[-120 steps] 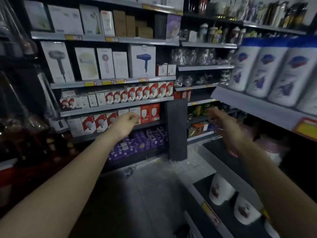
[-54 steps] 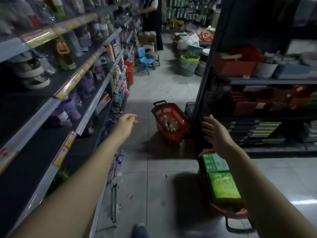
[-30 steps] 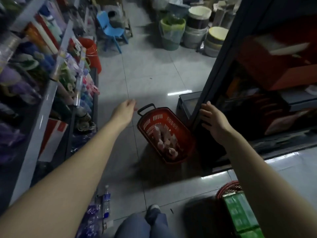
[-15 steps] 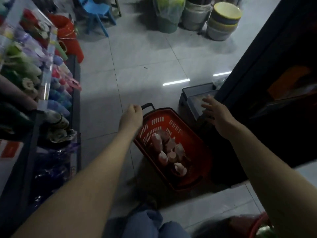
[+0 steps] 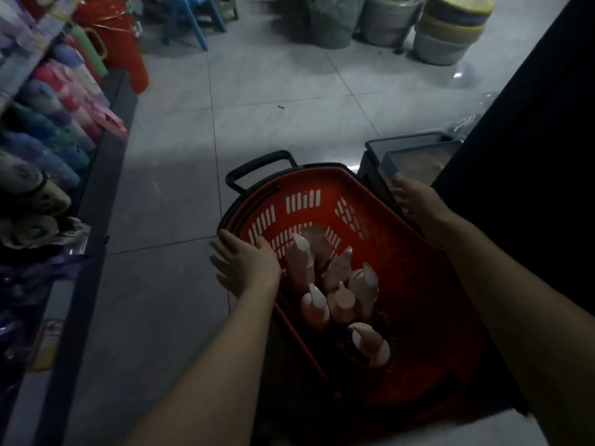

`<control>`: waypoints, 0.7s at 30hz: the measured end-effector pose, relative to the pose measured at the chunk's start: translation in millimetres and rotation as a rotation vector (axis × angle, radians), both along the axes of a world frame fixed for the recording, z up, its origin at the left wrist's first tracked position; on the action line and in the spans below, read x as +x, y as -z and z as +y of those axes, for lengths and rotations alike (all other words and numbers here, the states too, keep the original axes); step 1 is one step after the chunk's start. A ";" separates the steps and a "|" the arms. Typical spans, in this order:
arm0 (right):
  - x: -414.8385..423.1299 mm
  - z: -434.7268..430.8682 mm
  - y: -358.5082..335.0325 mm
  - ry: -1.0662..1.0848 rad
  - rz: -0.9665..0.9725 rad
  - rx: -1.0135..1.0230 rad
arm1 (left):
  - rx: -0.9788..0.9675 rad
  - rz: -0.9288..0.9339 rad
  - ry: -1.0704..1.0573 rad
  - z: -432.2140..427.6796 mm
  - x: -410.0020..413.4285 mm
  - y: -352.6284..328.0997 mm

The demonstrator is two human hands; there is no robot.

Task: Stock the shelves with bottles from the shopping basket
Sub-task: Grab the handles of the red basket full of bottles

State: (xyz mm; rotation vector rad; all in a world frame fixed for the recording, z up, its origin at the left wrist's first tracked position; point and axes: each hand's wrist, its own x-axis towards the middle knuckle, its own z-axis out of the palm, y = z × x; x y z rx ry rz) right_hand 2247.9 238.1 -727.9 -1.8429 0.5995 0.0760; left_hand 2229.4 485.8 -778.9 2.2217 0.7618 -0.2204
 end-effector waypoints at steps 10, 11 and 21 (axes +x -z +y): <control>0.4 -40.2 67.4 -0.139 0.134 -0.288 | -0.064 -0.090 -0.097 -19.6 -32.8 57.9; -0.5 -42.1 69.7 -0.150 0.177 -0.329 | -0.054 -0.101 -0.091 -17.6 -35.0 60.4; -0.5 -40.9 79.6 -0.165 0.268 -0.616 | 0.016 -0.138 0.002 -2.7 -18.5 68.6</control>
